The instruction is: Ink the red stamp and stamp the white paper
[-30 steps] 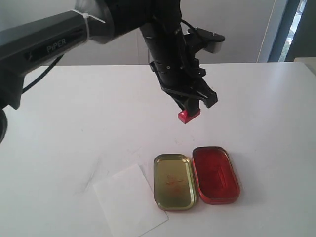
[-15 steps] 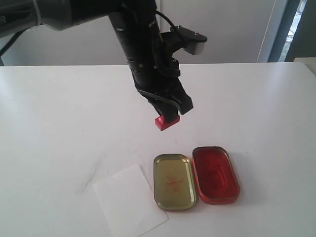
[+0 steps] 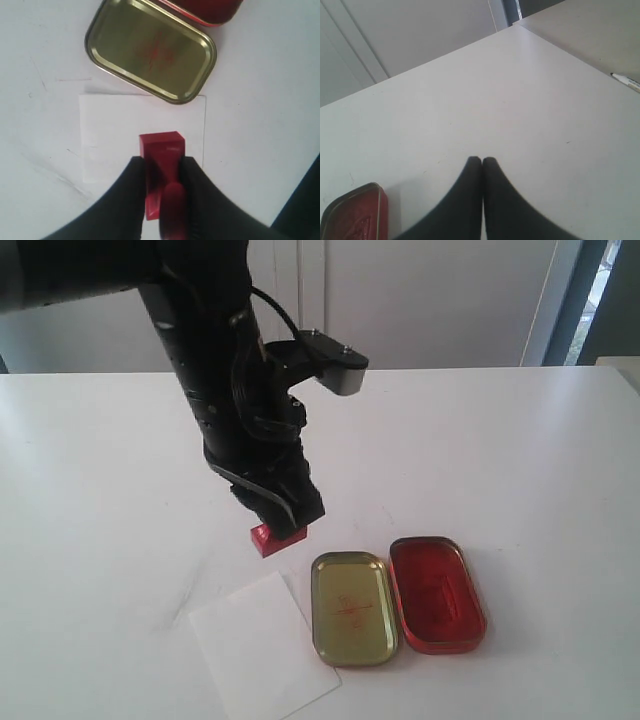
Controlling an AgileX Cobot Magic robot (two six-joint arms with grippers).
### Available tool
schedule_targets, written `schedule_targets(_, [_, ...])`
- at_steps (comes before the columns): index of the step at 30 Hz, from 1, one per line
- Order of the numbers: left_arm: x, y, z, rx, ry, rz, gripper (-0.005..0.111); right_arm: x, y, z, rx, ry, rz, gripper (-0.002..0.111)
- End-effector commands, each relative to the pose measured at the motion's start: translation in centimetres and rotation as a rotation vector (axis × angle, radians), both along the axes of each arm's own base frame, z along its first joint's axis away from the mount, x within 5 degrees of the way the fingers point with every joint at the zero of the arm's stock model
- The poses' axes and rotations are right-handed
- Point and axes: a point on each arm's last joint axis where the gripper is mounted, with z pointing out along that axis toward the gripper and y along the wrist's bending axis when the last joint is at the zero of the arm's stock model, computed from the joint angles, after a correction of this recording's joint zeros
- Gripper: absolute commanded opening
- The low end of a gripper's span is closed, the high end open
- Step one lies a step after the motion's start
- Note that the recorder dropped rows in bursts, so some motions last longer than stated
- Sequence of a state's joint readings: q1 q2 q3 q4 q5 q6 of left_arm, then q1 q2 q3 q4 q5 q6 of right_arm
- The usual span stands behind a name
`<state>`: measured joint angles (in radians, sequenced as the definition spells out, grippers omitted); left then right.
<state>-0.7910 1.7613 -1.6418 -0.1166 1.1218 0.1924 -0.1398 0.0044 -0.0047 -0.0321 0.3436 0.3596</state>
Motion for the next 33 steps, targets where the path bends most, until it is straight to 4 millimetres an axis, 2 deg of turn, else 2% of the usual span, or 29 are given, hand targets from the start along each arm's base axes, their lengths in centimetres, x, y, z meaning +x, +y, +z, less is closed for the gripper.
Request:
schedule_targets(1, [-1.0, 1.2, 0.0, 0.001, 0.0, -0.002, 0.0, 0.0, 0.0, -0.1, 0.0, -0.007, 0.002, 0.0])
schedule_targets(9, [-1.0, 3.7, -1.9, -0.035, 0.045, 0.045, 0.0, 0.0, 0.0, -0.1, 0.0, -0.007, 0.002, 0.0])
schedule_targets(14, [-1.0, 4.6, -3.0, -0.09, 0.064, 0.076, 0.0, 0.0, 0.0, -0.1, 0.0, -0.007, 0.002, 0.0])
schedule_targets(19, [-1.2, 4.8, -4.2, -0.088, 0.063, 0.092, 0.0, 0.0, 0.0, -0.1, 0.0, -0.007, 0.002, 0.0])
schedule_targets(33, [-1.8, 5.7, -9.4, -0.117, 0.03, 0.193, 0.0, 0.0, 0.0, -0.1, 0.0, -0.007, 0.002, 0.0])
